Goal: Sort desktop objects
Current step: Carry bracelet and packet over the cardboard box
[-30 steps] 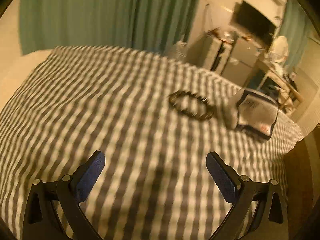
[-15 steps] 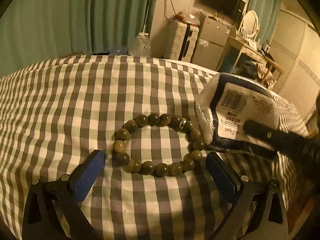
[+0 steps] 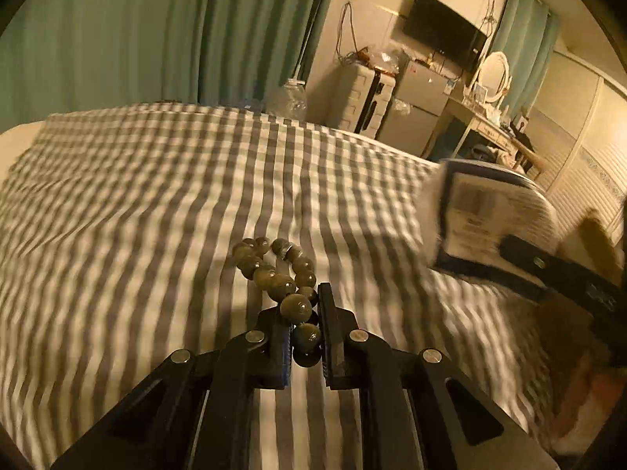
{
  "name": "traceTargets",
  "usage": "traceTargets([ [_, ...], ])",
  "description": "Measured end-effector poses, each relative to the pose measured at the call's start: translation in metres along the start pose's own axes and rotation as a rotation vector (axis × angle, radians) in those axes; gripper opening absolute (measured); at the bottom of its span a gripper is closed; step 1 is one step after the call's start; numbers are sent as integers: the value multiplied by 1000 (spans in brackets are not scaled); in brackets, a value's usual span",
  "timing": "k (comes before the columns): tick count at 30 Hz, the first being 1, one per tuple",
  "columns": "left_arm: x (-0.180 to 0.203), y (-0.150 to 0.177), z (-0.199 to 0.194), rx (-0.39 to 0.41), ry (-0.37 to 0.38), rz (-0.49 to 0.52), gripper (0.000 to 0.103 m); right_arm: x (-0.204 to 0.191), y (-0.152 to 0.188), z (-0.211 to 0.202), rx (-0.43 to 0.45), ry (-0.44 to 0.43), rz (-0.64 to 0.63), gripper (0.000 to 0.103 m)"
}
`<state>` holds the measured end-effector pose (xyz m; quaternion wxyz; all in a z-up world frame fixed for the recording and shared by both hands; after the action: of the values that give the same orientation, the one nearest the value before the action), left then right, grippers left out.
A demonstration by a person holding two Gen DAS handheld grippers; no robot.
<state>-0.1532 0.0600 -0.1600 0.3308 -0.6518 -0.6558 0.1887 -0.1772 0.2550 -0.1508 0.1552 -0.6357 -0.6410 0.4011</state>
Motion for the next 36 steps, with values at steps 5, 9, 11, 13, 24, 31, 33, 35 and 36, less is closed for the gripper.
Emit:
traceTargets([
  [5, 7, 5, -73, 26, 22, 28, 10, -30, 16, -35, -35, -36, -32, 15],
  [9, 15, 3, -118, 47, 39, 32, 10, -44, 21, -85, -6, -72, -10, 15],
  [11, 22, 4, -145, 51, 48, 42, 10, -49, 14, -114, 28, -66, -10, 15],
  [13, 46, -4, -165, 69, 74, 76, 10, -51, 7, -149, 49, -39, -7, 15],
  [24, 268, -8, -233, 83, 279, 372, 11, 17, -32, -302, 74, 298, -42, 15],
  [31, 379, 6, -176, -16, 294, 461, 11, 90, -33, -322, 47, 349, 39, 15],
  [33, 389, 9, -156, -50, 268, 442, 11, 110, -38, -307, 19, 362, 52, 15],
  [35, 392, 10, -141, -60, 241, 420, 17, 124, -41, -296, -6, 353, 70, 19],
  [36, 390, 15, -133, -58, 226, 423, 31, 134, -44, -285, -16, 320, 93, 19],
])
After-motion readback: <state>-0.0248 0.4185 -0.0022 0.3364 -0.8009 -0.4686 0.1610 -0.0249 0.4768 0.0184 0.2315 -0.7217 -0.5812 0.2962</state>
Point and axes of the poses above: each gripper's, at about its wrist camera, not at the fingertips, and z roughly the way its jaws point, x to its right, y to its underside, the point moved 2 cm from there along z, roughly the way its jaws point, and after that the axes turned 4 degrees about -y, right-handed, at the moved point
